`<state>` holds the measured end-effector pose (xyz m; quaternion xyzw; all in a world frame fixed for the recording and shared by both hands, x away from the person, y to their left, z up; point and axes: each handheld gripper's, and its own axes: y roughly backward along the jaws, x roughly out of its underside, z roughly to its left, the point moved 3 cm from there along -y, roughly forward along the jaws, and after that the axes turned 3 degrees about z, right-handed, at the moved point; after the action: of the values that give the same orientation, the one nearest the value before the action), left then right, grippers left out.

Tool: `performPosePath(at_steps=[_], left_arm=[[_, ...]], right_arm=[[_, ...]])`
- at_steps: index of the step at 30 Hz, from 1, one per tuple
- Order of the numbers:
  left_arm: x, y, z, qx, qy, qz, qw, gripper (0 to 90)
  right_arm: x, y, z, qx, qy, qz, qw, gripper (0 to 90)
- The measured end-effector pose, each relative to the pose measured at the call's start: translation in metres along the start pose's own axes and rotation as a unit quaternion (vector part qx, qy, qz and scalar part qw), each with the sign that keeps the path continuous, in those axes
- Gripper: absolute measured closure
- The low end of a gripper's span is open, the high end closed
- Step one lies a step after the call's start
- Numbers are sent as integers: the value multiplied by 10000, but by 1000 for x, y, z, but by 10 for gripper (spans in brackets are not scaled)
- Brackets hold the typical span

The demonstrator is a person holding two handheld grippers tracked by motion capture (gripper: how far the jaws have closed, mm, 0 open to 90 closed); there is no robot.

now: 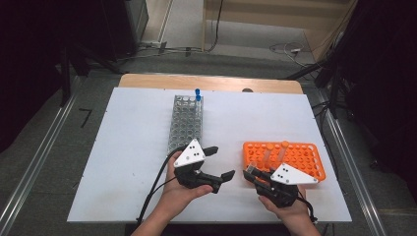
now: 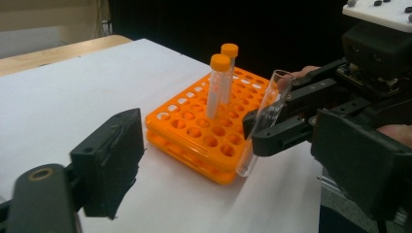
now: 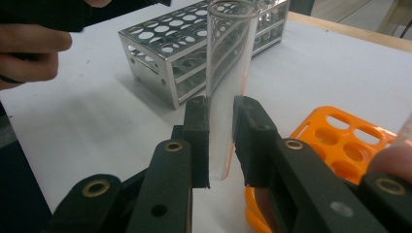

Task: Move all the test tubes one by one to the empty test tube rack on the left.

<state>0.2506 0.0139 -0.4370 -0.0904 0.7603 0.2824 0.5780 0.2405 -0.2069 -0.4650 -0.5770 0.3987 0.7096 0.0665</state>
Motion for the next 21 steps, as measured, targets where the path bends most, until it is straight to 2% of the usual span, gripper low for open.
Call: performPosePath(at_steps=[4,9,17,21], left_arm=[[0,-4,-5,139,-40,-21,9999,200],[1,-7,-10,328,-152,-27,9993,335],[3,-14,-18,631,-305,112,9975,552],[3,-18,-21,694,-332,127,9970,604]], right_arm=[[0,-3,5,-82,37,22,10000,739],[0,-6,11,-158,98,39,9998,739],[-1,-7,15,-227,155,34,9996,739],[0,-8,17,-292,201,51,9994,739]])
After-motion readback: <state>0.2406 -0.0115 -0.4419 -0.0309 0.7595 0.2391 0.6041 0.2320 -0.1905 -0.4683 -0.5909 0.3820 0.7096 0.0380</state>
